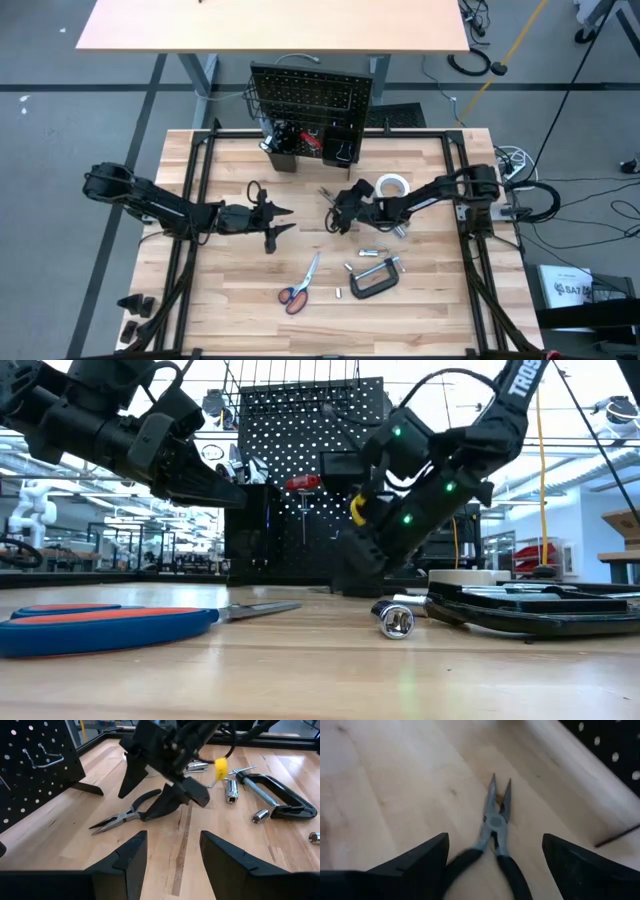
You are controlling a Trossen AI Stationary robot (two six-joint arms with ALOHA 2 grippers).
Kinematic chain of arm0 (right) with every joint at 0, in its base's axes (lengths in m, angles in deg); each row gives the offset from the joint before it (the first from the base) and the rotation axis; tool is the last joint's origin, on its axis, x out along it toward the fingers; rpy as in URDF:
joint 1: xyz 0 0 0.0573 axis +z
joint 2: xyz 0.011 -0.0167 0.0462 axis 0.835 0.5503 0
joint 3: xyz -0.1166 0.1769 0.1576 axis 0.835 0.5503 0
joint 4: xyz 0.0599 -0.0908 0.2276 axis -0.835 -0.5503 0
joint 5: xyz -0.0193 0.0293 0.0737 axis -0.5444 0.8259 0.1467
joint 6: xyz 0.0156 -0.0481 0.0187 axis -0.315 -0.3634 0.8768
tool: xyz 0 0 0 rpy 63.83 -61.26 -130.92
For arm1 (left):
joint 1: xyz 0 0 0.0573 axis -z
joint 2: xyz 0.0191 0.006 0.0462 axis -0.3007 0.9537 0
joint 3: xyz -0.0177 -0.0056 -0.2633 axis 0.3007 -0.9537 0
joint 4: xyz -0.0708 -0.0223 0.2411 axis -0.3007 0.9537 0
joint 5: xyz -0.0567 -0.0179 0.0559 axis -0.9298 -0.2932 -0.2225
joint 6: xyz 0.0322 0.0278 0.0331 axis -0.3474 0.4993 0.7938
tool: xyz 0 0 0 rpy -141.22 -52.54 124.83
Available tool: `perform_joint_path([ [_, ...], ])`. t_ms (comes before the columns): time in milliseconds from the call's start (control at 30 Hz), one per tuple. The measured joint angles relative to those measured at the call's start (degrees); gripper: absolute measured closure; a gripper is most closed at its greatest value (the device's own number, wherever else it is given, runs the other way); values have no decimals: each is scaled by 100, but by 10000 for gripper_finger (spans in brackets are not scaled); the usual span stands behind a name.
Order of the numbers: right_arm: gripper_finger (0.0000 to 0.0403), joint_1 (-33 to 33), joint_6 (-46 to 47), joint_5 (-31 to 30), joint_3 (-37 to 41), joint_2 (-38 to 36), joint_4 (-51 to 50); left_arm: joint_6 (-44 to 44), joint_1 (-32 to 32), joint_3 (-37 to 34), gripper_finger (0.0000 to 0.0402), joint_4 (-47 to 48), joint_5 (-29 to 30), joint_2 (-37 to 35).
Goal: Hang tools onto peg board
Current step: Put the black long nose pliers into the left black bin on the peg board
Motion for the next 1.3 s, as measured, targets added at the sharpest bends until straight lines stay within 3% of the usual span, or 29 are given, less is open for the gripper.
perform_joint_path([
  [267,89,-98,169,420,-15,221,228,-3,-1,0,220,2,0,0],
  [700,89,85,-405,3043,-32,54,-433,-7,4,0,220,42,-105,0],
  [800,89,246,-610,3332,-31,47,-482,-5,4,0,220,42,-107,0],
  [900,89,470,-778,3357,-15,-14,-494,-7,4,0,220,42,-112,0],
  [1067,90,614,-583,2627,9,-99,-155,-7,4,0,220,42,-332,0],
  [1300,90,620,-416,2421,22,-75,97,130,9,0,220,44,-620,0],
])
